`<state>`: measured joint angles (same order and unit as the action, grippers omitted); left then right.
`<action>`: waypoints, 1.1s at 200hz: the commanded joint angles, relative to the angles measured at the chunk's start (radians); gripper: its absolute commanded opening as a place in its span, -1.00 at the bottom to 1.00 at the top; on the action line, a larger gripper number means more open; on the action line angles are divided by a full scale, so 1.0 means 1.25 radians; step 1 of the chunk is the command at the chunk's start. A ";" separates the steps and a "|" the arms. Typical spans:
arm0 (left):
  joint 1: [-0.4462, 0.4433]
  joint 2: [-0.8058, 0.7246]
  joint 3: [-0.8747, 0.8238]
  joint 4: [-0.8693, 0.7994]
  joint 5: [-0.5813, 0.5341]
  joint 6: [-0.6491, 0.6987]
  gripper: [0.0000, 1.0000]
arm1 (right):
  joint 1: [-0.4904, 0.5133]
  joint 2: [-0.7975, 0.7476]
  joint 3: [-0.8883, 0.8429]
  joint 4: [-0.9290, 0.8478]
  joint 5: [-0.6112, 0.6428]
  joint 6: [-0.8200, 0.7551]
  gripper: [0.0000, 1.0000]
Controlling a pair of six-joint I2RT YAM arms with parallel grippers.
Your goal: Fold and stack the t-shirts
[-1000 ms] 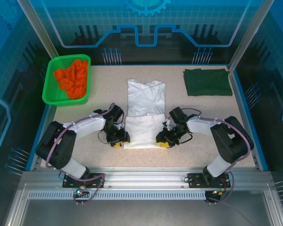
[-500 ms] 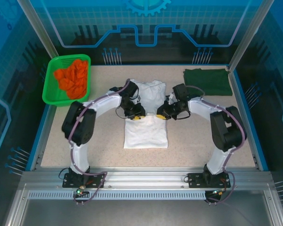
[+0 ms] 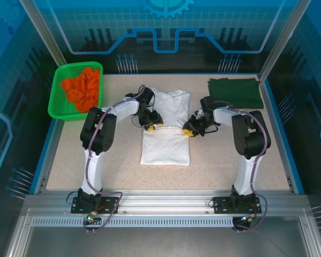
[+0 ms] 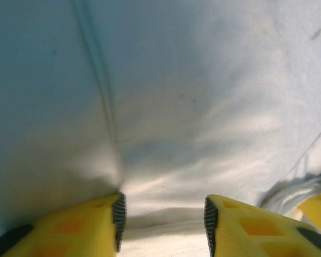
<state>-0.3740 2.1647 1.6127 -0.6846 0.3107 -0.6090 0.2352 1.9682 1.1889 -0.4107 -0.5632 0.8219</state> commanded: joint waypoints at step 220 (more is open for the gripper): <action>0.051 -0.522 -0.752 0.167 0.223 -0.088 -0.12 | 0.198 -0.403 -0.423 -0.017 0.094 -0.100 -0.03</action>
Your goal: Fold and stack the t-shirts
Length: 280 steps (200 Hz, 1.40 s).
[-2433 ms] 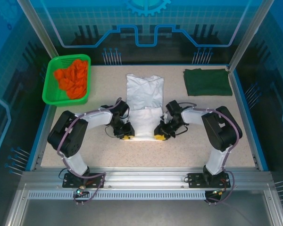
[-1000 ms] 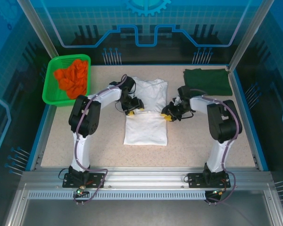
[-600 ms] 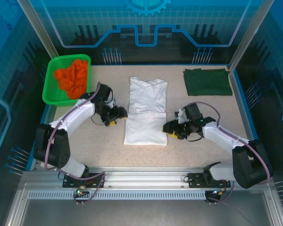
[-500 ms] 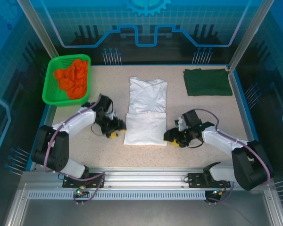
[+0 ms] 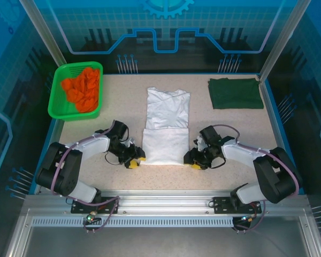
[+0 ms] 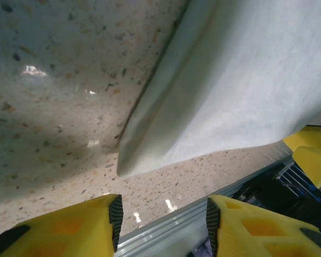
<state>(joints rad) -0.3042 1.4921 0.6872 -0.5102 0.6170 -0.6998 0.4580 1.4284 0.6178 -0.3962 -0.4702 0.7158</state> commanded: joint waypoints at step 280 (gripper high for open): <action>-0.077 0.096 0.085 -0.120 -0.203 0.054 -1.00 | 0.105 0.138 0.073 -0.138 0.100 -0.055 -1.00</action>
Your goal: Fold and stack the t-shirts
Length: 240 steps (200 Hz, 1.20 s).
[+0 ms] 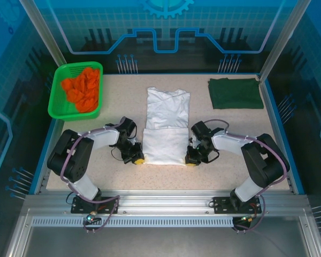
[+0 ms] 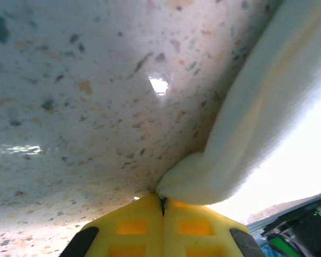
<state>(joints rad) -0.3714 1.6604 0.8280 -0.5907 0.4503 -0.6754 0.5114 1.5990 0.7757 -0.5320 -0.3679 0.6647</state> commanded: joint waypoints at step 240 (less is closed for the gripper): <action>0.068 -0.229 0.250 -0.131 0.188 -0.092 -1.00 | -0.078 -0.154 0.341 -0.337 -0.081 0.023 -1.00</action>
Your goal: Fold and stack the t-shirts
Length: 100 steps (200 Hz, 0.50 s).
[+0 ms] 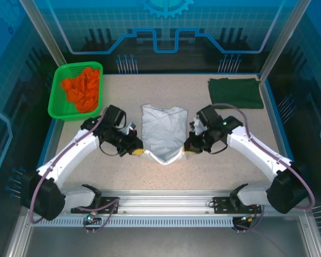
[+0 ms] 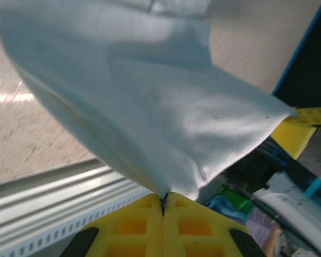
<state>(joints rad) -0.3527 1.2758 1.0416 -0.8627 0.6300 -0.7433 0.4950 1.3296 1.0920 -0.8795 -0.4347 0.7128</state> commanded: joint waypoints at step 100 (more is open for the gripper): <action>0.192 0.542 0.491 0.102 0.041 -0.077 -1.00 | -0.211 0.609 0.669 -0.102 -0.057 0.049 -1.00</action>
<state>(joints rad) -0.1528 1.8332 1.5497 -0.7200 0.6861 -0.8165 0.2646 1.9373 1.7706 -0.9653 -0.4637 0.7387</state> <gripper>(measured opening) 0.056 0.047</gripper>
